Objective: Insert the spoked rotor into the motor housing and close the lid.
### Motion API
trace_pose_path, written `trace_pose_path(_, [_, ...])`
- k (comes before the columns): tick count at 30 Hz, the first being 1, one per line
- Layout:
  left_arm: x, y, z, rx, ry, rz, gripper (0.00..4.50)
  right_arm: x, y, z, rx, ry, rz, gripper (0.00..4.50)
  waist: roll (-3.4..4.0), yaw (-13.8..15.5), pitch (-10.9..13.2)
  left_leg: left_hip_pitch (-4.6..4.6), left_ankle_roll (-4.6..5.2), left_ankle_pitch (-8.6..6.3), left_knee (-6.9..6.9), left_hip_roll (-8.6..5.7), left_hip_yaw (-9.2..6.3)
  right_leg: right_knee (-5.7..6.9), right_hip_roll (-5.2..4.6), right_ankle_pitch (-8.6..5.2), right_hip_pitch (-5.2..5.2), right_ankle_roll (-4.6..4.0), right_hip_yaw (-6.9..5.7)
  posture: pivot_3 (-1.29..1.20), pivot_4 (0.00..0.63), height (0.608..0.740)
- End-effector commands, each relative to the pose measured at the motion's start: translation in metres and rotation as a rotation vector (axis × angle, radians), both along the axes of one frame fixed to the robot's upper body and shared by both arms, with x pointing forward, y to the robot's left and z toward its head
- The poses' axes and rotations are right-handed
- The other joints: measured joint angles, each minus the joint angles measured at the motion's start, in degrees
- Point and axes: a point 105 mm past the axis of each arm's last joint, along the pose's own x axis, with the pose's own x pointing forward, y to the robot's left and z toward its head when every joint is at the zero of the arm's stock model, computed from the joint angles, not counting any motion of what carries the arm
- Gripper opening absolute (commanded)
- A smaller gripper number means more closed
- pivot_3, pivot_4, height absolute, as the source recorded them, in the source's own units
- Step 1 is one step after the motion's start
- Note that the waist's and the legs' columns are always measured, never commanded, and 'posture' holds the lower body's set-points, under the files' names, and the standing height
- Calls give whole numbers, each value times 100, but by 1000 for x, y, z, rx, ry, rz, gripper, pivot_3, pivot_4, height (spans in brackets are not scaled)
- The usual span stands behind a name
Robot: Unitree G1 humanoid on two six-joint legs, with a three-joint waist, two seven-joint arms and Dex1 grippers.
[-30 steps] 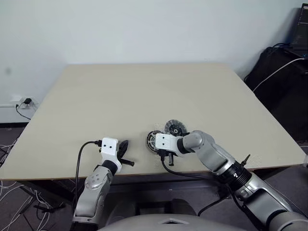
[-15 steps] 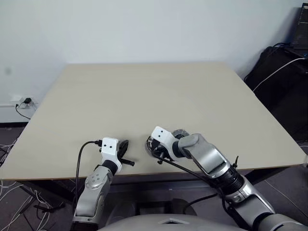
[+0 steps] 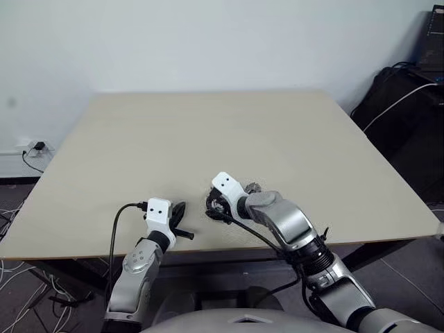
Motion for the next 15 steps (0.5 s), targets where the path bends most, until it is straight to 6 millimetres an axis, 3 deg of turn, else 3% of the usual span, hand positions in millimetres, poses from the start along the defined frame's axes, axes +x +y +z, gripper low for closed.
trace_pose_path(1, [5, -3, 9, -11, -33, -18, 0, 6, 17, 50, 181, -87, -18, 2378, 1, -16, 0, 0, -1, -1, -3, 0, -1, 0, 0, 0, -1, 0, 0, 0, 0, 740])
trace_pose_path(5, [7, -5, 9, -9, -35, -33, 0, 18, 22, 96, 375, -167, -110, 2378, 4, -27, 2, 0, -6, -3, -15, 1, -5, -1, 2, 7, -5, 9, -2, 0, 0, 740])
trace_pose_path(8, [8, -5, 10, -7, -38, -40, 0, 40, 3, 125, 420, -338, -251, 1746, 4, -22, 2, 0, -9, -5, -19, -3, -9, -4, 6, 6, -3, 11, -10, 0, 0, 740])
trace_pose_path(10, [8, -4, 11, -4, -40, -43, 0, 55, -19, 135, 351, -475, -340, 1128, 6, -21, 4, 0, -15, -9, -21, -13, -9, -5, 6, 5, -4, 13, -11, 0, 0, 740])
trace_pose_path(12, [8, -4, 10, 14, -41, -50, 0, 66, -50, 136, 155, -655, -369, 451, 7, -14, 5, 0, -20, -13, -22, -23, -7, -7, 1, 5, -3, 18, -9, 0, 0, 740])
trace_pose_path(13, [8, -4, 10, 17, -40, -51, 0, 70, -64, 131, 39, -714, -371, 152, 7, -11, 5, -1, -15, -14, -21, -30, -8, -9, -4, 3, -1, 19, -10, 0, 0, 740])
trace_pose_path(15, [7, -5, 10, 13, -37, -53, 0, 76, -103, 110, -218, -764, -385, 23, 10, -20, 6, -1, -7, -13, -23, -40, -3, -10, -10, -8, -3, 10, -2, 0, 0, 740])
